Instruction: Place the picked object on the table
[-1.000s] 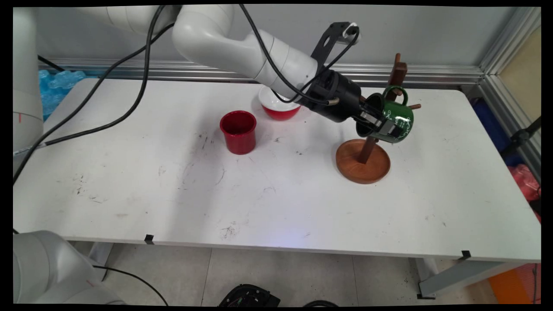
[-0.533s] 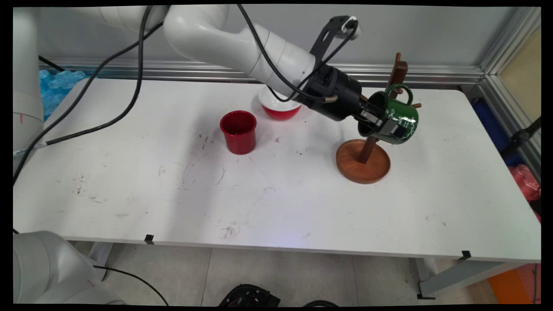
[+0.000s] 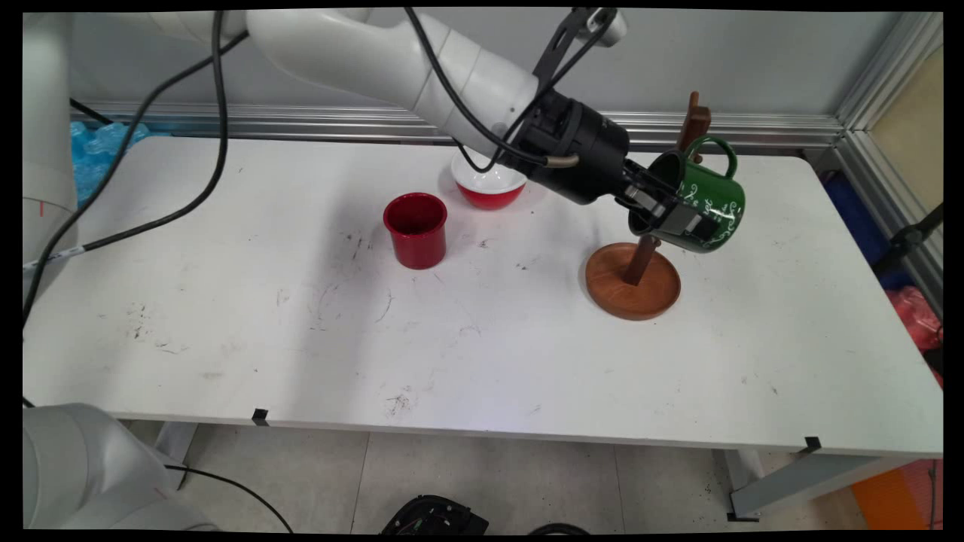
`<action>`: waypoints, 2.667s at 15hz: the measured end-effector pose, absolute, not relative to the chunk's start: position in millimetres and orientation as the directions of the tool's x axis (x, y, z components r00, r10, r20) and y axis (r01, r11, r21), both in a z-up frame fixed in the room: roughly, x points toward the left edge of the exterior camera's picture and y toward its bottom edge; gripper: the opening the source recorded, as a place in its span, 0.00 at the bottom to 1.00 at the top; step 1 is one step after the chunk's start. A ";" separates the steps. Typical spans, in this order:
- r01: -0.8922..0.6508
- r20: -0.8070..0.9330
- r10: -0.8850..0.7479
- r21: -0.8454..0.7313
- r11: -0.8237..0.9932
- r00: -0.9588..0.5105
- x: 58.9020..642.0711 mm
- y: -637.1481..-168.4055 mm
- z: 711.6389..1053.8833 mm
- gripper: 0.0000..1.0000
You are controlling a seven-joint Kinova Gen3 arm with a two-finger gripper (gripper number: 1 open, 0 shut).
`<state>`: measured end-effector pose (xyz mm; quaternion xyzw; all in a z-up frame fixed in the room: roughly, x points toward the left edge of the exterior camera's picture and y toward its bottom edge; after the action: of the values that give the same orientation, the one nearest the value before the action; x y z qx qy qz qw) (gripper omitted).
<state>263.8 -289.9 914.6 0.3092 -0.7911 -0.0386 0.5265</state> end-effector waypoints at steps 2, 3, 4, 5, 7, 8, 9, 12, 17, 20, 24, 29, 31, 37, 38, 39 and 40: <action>-0.441 0.811 -0.514 0.368 0.819 -0.279 267.4 -282.3 921.1 0.00; -0.441 0.811 -0.510 0.361 0.822 -0.287 268.9 -280.0 923.2 0.00; -0.445 0.810 -0.498 0.340 0.829 -0.310 273.4 -274.0 929.3 0.00; -0.451 0.808 -0.493 0.327 0.830 -0.322 276.7 -270.4 933.3 0.00; -0.471 0.801 -0.486 0.298 0.830 -0.349 284.1 -263.1 942.6 0.00; -0.484 0.796 -0.486 0.285 0.827 -0.361 288.0 -260.2 946.8 0.00; -0.501 0.789 -0.488 0.271 0.822 -0.373 292.4 -257.4 951.1 0.00; -0.548 0.762 -0.503 0.235 0.802 -0.409 303.7 -250.3 959.8 0.00; -0.633 0.682 -0.562 0.185 0.752 -0.468 317.3 -235.5 966.1 0.00; -0.678 0.630 -0.598 0.150 0.720 -0.495 317.5 -229.0 963.5 0.00; -0.722 0.564 -0.634 0.093 0.686 -0.530 310.7 -225.7 955.9 0.00; -0.763 0.442 -0.684 -0.001 0.646 -0.580 296.6 -224.7 939.2 0.00; -0.771 0.407 -0.698 -0.024 0.636 -0.588 292.2 -224.9 933.0 0.00; -0.798 0.288 -0.753 -0.077 0.598 -0.592 279.6 -220.9 909.7 0.00; -0.803 0.267 -0.763 -0.083 0.591 -0.589 277.4 -219.9 904.9 0.00; -0.807 0.242 -0.773 -0.091 0.583 -0.586 275.0 -218.9 899.4 0.00; -0.811 0.219 -0.783 -0.098 0.576 -0.583 272.9 -218.3 894.0 0.00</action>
<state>272.9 -218.3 894.0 0.4504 -0.8846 0.0943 0.0759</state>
